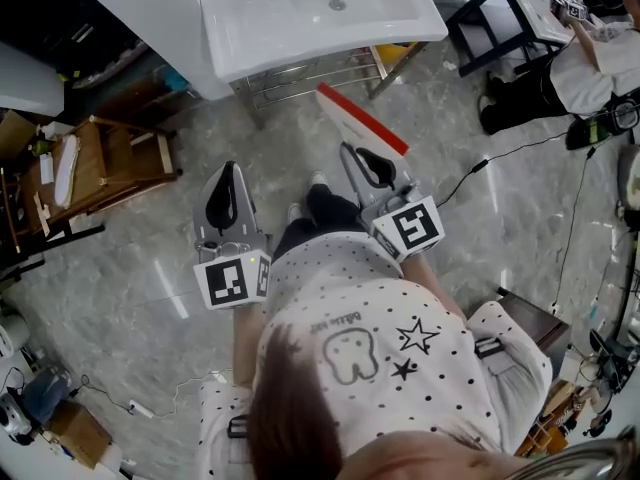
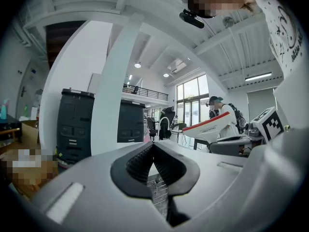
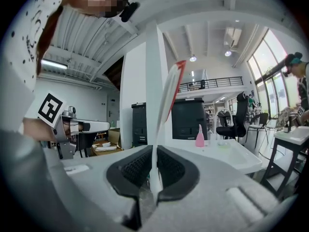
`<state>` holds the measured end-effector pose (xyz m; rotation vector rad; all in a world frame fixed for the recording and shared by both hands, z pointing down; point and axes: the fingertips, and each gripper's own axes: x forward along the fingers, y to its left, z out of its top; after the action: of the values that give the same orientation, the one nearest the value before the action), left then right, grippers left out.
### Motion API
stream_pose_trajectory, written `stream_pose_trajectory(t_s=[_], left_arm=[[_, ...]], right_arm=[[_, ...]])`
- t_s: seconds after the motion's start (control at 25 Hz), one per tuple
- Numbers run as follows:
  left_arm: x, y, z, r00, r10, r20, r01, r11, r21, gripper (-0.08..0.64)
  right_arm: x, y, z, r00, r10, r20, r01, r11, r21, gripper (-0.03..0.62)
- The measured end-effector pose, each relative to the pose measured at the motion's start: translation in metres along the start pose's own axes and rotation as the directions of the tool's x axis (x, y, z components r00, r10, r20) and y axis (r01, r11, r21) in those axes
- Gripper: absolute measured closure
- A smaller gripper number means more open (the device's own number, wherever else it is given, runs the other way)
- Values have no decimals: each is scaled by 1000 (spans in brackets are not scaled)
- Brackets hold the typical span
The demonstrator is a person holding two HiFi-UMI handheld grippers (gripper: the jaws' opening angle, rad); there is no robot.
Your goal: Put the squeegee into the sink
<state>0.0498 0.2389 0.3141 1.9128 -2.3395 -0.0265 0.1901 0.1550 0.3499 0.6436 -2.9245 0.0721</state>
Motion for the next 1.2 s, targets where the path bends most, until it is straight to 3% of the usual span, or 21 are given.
stream_pose_trajectory(t_s=[0.12, 0.6, 1.2], left_arm=[[16, -3, 6, 1000, 9, 16, -9, 1000, 4, 571], [60, -7, 9, 997, 61, 54, -62, 998, 19, 571], [113, 13, 8, 999, 44, 24, -44, 999, 5, 572]], right_arm=[[12, -16, 3, 1000, 15, -18, -15, 999, -37, 571], [35, -49, 2, 996, 91, -3, -91, 995, -48, 571], [76, -82, -1, 998, 56, -26, -57, 998, -34, 571]])
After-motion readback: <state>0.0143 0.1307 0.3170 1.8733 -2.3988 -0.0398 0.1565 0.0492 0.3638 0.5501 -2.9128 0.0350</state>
